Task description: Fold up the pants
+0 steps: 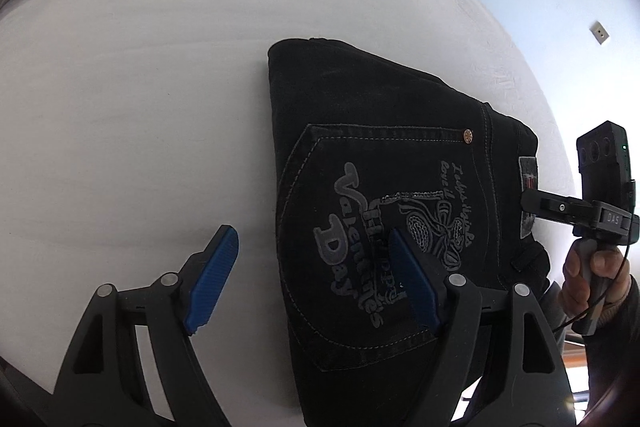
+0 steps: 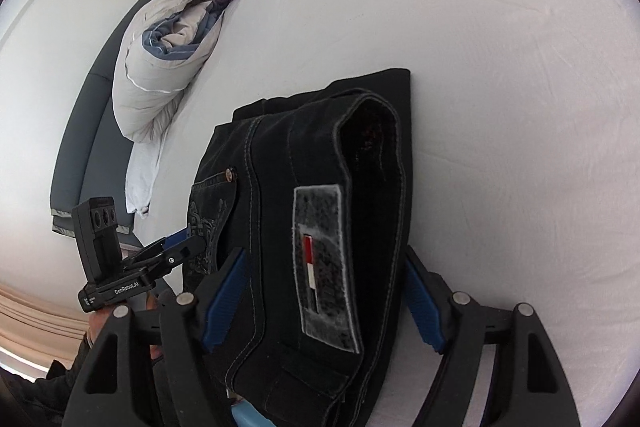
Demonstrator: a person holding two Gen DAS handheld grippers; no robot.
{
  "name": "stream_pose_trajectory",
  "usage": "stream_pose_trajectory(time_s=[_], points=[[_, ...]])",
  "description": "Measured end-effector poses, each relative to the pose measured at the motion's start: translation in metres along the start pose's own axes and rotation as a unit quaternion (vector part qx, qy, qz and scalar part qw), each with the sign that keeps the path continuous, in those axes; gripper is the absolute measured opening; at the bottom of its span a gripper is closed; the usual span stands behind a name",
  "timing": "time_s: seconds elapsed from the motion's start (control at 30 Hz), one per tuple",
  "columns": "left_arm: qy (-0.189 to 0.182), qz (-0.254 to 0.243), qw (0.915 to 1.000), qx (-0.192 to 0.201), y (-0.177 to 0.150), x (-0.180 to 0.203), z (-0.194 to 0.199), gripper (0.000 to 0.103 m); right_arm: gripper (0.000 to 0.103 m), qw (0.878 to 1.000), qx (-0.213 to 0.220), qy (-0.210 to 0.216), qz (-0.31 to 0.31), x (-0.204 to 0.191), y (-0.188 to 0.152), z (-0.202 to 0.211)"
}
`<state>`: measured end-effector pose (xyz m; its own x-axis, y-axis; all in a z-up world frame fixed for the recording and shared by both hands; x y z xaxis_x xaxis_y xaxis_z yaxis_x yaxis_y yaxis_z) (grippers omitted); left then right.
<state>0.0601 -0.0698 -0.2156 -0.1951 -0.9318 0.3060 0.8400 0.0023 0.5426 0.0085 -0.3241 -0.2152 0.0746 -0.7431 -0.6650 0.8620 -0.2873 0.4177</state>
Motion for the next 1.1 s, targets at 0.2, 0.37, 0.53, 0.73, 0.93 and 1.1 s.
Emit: stream_pose_trajectory(time_s=[0.2, 0.37, 0.53, 0.73, 0.93, 1.1], points=[[-0.019, -0.016, 0.9994, -0.023, 0.0, 0.014, -0.011, 0.05, 0.05, 0.998, -0.013, -0.048, 0.034, -0.003, 0.0, -0.006], [-0.007, -0.054, 0.9985, -0.01, 0.004, 0.033, -0.007, 0.029, 0.03, 0.992, 0.002, -0.081, 0.093, -0.019, -0.002, 0.001], [-0.008, -0.051, 0.9986, 0.009, 0.014, 0.042, 0.004, 0.02, 0.022, 0.983, 0.021, -0.099, 0.152, -0.047, 0.004, 0.01], [-0.025, -0.056, 0.9969, 0.049, 0.047, 0.054, 0.029, 0.02, 0.02, 0.977, 0.061, -0.088, 0.187, -0.078, 0.026, 0.028], [-0.016, -0.084, 0.9928, 0.083, 0.107, 0.058, 0.019, 0.02, 0.02, 0.969, 0.093, -0.084, 0.214, -0.09, 0.082, 0.022], [0.003, -0.112, 0.9886, 0.1, 0.158, 0.054, -0.019, 0.02, 0.02, 0.973, 0.107, -0.07, 0.193, -0.072, 0.14, -0.006]])
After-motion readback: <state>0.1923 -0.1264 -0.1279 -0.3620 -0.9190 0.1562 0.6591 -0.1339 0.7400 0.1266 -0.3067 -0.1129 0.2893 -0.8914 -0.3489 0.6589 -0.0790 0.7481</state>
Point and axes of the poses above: each gripper's, at about its wrist camera, not at the fingertips, and z roughly against the way its jaws point, x to its right, y to its top, the point moved 7 cm from there along -z, roughly the way its jaws point, and after that the axes turned 13 degrees about x, right-handed, at the moved point
